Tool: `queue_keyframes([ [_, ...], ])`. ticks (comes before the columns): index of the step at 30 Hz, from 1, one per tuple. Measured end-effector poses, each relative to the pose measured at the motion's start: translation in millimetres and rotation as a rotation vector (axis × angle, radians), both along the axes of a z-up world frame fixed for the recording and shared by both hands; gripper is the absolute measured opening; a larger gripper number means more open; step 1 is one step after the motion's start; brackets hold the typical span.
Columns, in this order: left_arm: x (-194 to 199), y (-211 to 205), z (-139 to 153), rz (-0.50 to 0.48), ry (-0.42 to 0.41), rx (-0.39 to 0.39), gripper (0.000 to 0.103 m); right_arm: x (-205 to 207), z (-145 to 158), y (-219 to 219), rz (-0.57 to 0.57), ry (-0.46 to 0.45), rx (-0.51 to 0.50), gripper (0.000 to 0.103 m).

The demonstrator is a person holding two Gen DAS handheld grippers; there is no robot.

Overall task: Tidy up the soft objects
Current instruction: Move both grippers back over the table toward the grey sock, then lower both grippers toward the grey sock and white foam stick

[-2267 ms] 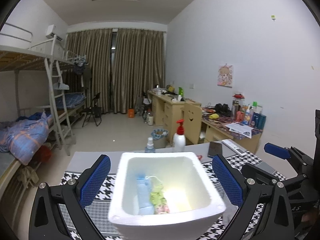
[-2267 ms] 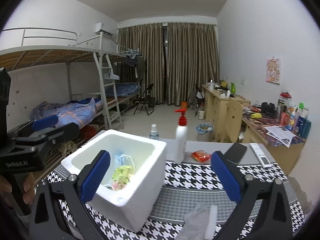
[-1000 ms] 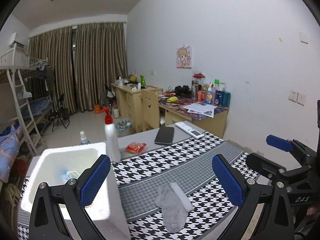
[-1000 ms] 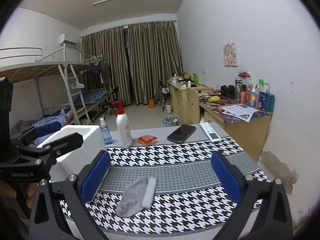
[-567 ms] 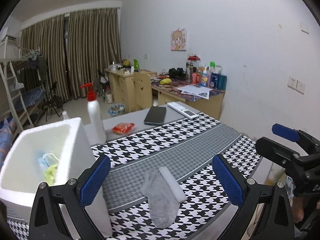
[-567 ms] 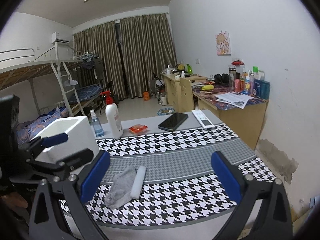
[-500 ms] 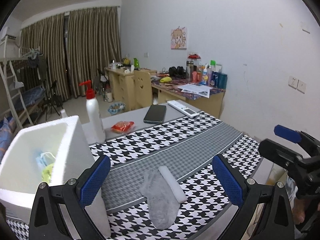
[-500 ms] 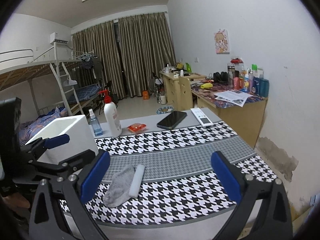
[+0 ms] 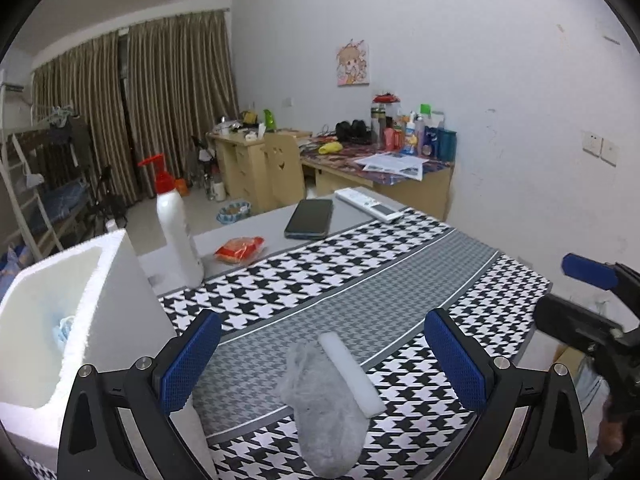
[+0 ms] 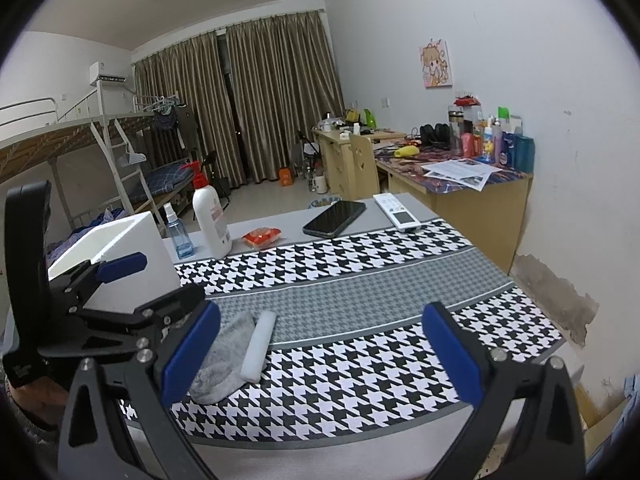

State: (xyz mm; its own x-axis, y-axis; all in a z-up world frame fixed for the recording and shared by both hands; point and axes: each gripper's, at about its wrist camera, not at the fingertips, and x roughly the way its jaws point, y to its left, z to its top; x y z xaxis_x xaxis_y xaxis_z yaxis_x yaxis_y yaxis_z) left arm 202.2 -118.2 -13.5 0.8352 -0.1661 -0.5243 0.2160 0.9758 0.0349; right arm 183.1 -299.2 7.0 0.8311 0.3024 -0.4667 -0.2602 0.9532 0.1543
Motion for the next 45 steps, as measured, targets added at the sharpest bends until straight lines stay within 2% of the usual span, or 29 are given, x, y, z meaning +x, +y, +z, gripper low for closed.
queue_keyframes([
  [5,12.5,8.9,-11.8,0.038,0.03,0.001,0.102,7.2,-5.4,0.2,0.009,0.017,-0.002,0.102],
  [17,32.3,39.2,-17.5,0.124,0.03,0.008,0.102,30.4,-24.2,18.6,0.047,0.081,-0.028,0.102],
  [23,32.1,43.9,-21.8,0.113,0.038,0.006,0.102,39.0,-29.8,31.1,0.072,0.099,-0.046,0.102],
  [37,25.7,42.3,-53.1,0.06,0.173,-0.008,0.096,51.2,-39.0,42.2,0.1,0.125,-0.059,0.102],
  [45,19.5,45.2,-62.9,0.053,0.214,-0.013,0.096,56.8,-44.4,50.6,0.12,0.141,-0.063,0.102],
])
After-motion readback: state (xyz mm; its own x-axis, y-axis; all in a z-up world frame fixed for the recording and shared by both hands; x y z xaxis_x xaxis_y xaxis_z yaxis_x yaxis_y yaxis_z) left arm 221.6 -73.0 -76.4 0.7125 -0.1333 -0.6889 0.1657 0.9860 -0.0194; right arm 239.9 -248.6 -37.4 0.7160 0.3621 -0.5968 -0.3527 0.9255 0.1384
